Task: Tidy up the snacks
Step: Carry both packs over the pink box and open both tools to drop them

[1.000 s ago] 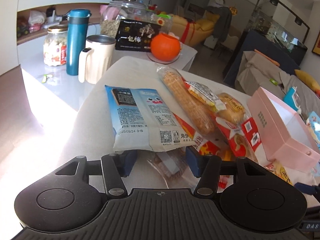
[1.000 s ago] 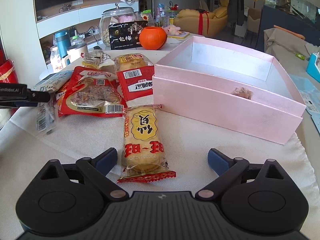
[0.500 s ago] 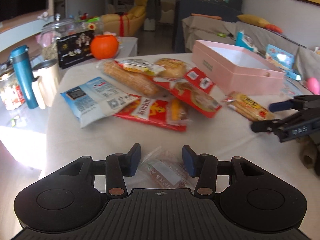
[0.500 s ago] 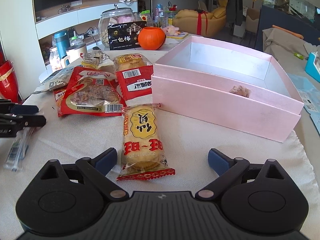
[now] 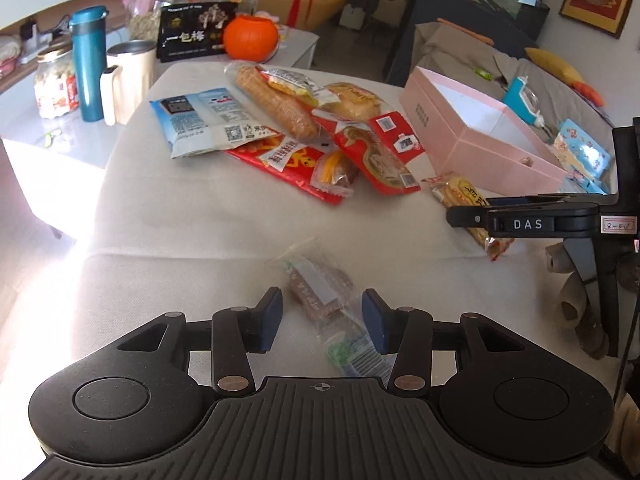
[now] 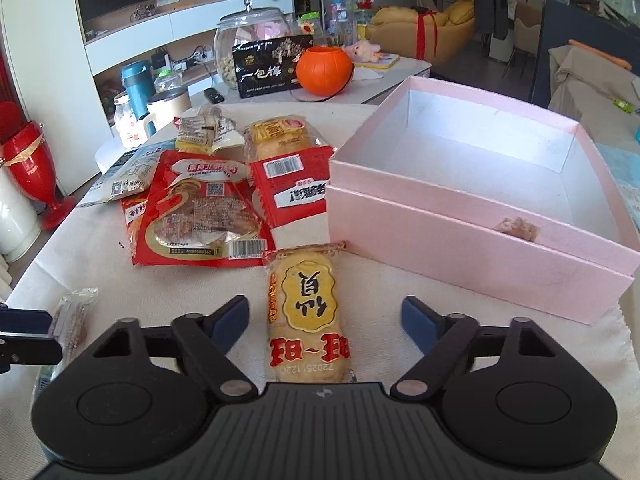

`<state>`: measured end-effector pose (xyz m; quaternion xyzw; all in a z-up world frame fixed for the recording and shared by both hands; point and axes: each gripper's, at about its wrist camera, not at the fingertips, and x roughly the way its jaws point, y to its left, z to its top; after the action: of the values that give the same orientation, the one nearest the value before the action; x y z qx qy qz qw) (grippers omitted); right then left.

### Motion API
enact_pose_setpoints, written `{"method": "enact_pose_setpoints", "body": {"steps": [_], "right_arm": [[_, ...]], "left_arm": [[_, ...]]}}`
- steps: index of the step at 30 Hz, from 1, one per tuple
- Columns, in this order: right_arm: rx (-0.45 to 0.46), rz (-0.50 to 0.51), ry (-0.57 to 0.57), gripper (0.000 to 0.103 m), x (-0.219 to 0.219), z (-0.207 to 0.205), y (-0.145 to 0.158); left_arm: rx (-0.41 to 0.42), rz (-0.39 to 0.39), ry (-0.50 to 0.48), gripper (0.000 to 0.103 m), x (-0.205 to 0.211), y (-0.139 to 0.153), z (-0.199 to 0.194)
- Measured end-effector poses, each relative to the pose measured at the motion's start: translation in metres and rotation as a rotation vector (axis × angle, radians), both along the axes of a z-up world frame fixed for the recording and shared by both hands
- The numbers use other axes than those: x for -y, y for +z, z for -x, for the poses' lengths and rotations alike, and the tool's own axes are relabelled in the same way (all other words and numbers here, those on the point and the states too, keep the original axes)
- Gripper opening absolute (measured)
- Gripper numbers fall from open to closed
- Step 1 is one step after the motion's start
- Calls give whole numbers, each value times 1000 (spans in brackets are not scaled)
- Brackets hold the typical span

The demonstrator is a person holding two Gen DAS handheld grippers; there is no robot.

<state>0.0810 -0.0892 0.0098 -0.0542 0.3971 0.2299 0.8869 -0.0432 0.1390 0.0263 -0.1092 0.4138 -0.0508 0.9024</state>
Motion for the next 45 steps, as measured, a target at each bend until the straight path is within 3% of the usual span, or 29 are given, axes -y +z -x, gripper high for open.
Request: {"method": "enact_pose_setpoints", "body": {"steps": [1, 3, 5, 14, 19, 23, 25, 26, 28, 29, 30, 33, 38, 45], "right_arm": [[4, 21, 3, 63, -2, 1, 1], [5, 57, 34, 40, -2, 4, 5], [-16, 57, 45, 39, 5, 9, 10], [0, 123, -8, 36, 66, 36, 22], [17, 89, -66, 35, 92, 36, 34], [144, -29, -99, 35, 107, 32, 85], [213, -60, -148, 35, 108, 17, 109], [238, -74, -180, 35, 108, 7, 117], [264, -113, -240, 49, 108, -17, 126], [253, -112, -268, 75, 108, -31, 126], [235, -100, -283, 82, 107, -44, 125], [217, -42, -315, 82, 109, -55, 109], [191, -3, -213, 81, 102, -23, 71], [54, -75, -33, 80, 39, -6, 34]], "left_arm": [[6, 1, -10, 51, 6, 0, -6], [18, -39, -50, 52, 27, -4, -17], [35, -101, -99, 52, 48, -5, -25], [78, -238, -278, 45, 101, -8, -33], [138, -119, -323, 43, 104, 15, -44], [256, 24, -321, 43, 105, 66, -84], [317, 93, -301, 47, 108, 88, -123], [315, 128, -282, 46, 109, 92, -143], [279, 210, -246, 45, 111, 90, -185], [267, 229, -234, 45, 110, 86, -197], [254, 229, -219, 45, 110, 82, -205], [262, 149, -209, 45, 103, 73, -201], [286, 86, -149, 45, 72, 53, -172], [280, -44, -25, 45, 35, 32, -121]]}}
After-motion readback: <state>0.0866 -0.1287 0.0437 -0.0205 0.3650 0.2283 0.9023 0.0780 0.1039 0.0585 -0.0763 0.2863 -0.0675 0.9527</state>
